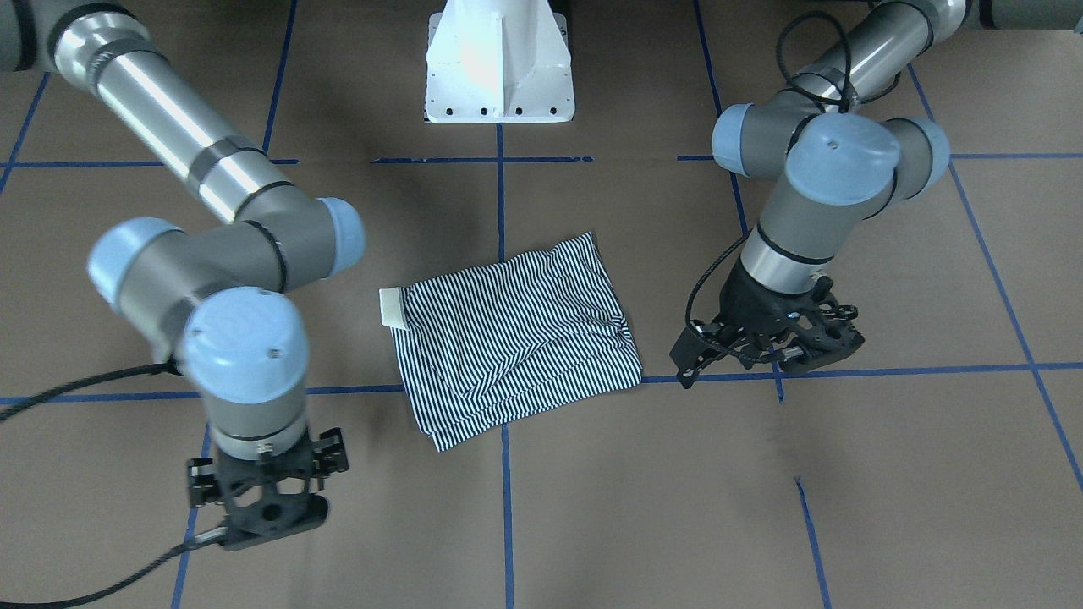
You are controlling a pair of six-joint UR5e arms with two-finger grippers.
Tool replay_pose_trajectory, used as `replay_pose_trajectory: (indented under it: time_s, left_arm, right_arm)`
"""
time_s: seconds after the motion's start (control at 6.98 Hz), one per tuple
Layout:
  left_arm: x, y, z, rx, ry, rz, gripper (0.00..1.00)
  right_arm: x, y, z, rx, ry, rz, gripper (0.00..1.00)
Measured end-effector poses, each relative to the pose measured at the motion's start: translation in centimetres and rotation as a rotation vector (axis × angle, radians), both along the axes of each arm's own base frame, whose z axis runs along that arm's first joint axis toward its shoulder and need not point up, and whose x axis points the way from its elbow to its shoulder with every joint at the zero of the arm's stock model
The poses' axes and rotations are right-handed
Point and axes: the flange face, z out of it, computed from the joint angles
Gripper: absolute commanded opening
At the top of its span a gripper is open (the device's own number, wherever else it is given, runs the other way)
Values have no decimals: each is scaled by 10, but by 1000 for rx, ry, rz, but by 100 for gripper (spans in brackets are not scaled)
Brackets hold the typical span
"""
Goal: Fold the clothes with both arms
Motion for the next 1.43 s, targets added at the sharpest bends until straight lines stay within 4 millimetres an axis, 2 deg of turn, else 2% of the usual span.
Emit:
replay_pose_trajectory:
  time_s: [0.14,0.29,0.43,0.57,0.72,0.86,1.0,1.15,1.43]
  left_arm:
    - [-51,-7,17,72,-40,49,100]
    - [-103,-17,39,150,-112,108,100]
    - [-153,-27,62,225,-203,175,100]
    - [-208,-33,90,295,-299,257,100]
    - [-262,-29,124,353,-365,342,100]
    - [-305,-14,162,393,-382,415,100]
    - [-334,6,193,411,-353,455,100]
    - [-349,20,212,406,-325,466,100]
    - [-357,47,261,328,-301,483,100]
  right_arm:
    - [75,13,15,-41,-18,-19,100]
    - [149,36,28,-68,3,-47,100]
    - [213,65,43,-96,23,-84,100]
    - [272,98,72,-132,10,-117,100]
    - [330,131,116,-170,-42,-136,100]
    - [380,162,162,-198,-106,-143,100]
    - [412,185,190,-208,-151,-134,100]
    - [426,202,206,-222,-167,-124,100]
    - [436,236,253,-250,-169,-99,100]
